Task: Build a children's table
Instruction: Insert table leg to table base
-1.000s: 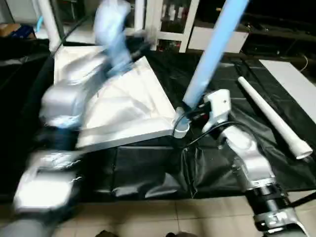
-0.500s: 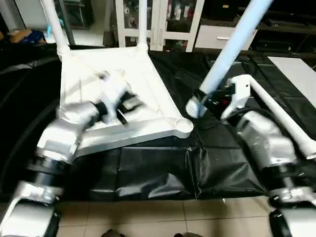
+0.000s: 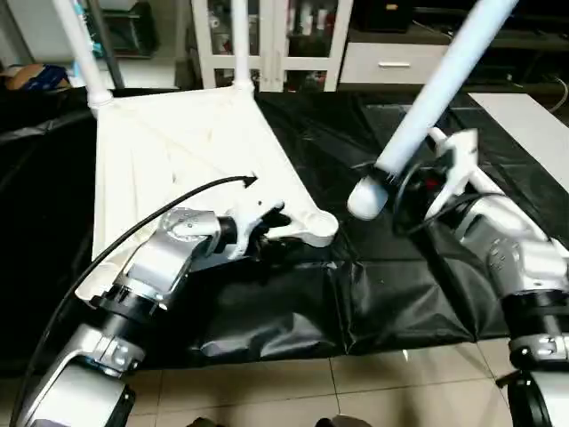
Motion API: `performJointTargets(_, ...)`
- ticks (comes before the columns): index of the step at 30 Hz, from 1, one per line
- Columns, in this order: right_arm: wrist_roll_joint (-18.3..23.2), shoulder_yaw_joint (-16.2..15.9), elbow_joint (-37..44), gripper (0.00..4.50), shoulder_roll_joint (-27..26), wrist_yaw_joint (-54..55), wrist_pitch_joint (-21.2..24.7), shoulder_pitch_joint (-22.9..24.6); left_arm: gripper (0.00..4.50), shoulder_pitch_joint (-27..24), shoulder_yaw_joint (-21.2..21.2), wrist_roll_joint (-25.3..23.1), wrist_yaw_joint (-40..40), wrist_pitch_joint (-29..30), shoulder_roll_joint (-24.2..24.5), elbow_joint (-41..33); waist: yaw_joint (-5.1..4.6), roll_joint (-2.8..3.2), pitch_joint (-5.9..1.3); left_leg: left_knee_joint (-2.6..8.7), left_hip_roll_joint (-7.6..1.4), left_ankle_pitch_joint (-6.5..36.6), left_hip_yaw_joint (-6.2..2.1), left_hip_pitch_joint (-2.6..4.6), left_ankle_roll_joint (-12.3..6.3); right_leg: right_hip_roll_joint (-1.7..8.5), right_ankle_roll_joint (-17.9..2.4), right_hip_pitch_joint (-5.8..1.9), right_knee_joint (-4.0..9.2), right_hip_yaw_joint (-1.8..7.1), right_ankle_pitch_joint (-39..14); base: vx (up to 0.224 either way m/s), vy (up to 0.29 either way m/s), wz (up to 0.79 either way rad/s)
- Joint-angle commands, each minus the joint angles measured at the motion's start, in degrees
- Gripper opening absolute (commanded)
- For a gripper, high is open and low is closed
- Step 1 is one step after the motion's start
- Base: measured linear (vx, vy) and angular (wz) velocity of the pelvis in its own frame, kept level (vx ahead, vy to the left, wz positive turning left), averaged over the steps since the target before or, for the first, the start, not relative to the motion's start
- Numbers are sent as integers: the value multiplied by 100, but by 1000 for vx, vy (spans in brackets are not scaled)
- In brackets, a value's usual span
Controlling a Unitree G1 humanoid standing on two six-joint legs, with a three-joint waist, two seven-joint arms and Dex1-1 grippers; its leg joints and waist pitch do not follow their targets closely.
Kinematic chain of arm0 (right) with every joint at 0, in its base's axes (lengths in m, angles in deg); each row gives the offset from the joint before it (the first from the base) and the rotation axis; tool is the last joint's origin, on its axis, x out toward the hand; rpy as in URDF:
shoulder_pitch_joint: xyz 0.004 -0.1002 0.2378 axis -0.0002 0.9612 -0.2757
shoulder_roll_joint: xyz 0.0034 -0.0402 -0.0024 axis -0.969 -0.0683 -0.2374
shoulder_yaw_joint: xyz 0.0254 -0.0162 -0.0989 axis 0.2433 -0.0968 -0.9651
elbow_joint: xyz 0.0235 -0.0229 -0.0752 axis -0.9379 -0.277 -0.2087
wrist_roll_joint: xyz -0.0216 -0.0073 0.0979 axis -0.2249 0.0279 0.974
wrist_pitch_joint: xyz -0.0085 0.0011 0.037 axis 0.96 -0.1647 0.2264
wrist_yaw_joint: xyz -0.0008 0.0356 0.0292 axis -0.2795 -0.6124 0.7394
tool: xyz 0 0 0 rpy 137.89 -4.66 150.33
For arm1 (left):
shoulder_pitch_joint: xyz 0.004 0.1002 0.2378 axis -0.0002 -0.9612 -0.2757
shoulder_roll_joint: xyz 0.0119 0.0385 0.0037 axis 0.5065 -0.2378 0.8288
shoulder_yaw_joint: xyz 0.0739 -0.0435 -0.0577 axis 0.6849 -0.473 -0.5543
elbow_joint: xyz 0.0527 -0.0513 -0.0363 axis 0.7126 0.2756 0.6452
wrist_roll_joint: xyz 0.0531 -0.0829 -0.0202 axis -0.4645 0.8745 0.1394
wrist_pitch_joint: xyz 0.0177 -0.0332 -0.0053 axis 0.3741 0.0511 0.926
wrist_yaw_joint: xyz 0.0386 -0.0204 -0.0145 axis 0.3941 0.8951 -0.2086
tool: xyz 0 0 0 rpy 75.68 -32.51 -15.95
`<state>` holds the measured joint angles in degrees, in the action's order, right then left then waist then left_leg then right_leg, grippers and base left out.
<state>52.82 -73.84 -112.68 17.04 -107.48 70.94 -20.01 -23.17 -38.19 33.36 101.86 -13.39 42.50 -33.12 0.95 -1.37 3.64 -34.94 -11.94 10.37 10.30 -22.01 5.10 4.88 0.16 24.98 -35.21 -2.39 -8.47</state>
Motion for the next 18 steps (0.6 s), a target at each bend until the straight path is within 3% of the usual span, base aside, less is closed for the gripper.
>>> performJointTargets(1,116,36,273,184,25,-109,67,-40,250,140,-1,-204,-136,-153,35,201,-2,0,-505,344,-10,1018,39,62,-320,135,-1358,-419,389,125,-1072,0,0,0)
performJointTargets(3,176,20,378,184,14,-195,126,13,250,160,0,-220,-143,-83,76,276,0,-49,-499,350,-20,1000,36,57,-326,147,-1319,-418,378,125,-1207,0,0,0)
performJointTargets(4,185,10,423,184,3,-218,148,42,250,148,-2,-211,-119,-35,103,284,-10,-28,-498,352,-30,990,35,60,-327,150,-1300,-404,384,126,-1237,0,0,0)
performJointTargets(6,164,14,479,184,-29,-215,217,85,250,16,-11,-167,-14,80,193,175,-15,-112,-498,349,-38,931,47,62,-367,154,-1308,-391,381,128,-1246,0,0,0)
performJointTargets(9,116,12,526,184,-37,-190,296,63,250,-186,-35,-127,78,205,337,-49,-35,-69,-488,353,-45,918,47,68,-358,152,-1307,-368,373,130,-1283,0,0,0)
performJointTargets(11,168,26,461,184,-34,-248,351,-47,250,-243,-94,-118,34,265,347,-86,-29,-113,-468,359,-43,946,54,64,-369,157,-1271,-356,379,131,-1375,0,0,0)
performJointTargets(12,168,26,461,184,-34,-248,351,-47,250,-243,-94,-118,34,265,347,-86,-28,-101,-467,360,-44,965,54,69,-365,160,-1266,-352,383,132,-1400,0,0,0)
performJointTargets(13,180,18,430,184,-16,-315,380,-103,250,-232,-145,-105,-30,338,307,-96,-12,-147,-459,359,-45,961,55,68,-371,168,-1241,-350,387,133,-1459,0,0,0)
performJointTargets(17,-8,-125,59,184,-153,-435,168,-278,250,-250,47,-278,53,131,327,56,-13,-137,-429,375,-44,1104,52,68,-321,172,-1171,-319,417,126,-1666,0,0,0)
performJointTargets(18,-42,-128,-55,184,-214,-400,95,-335,222,-238,66,-304,33,90,307,128,-15,-137,-422,378,-46,1139,49,64,-283,180,-1136,-306,423,130,-1727,0,0,0)
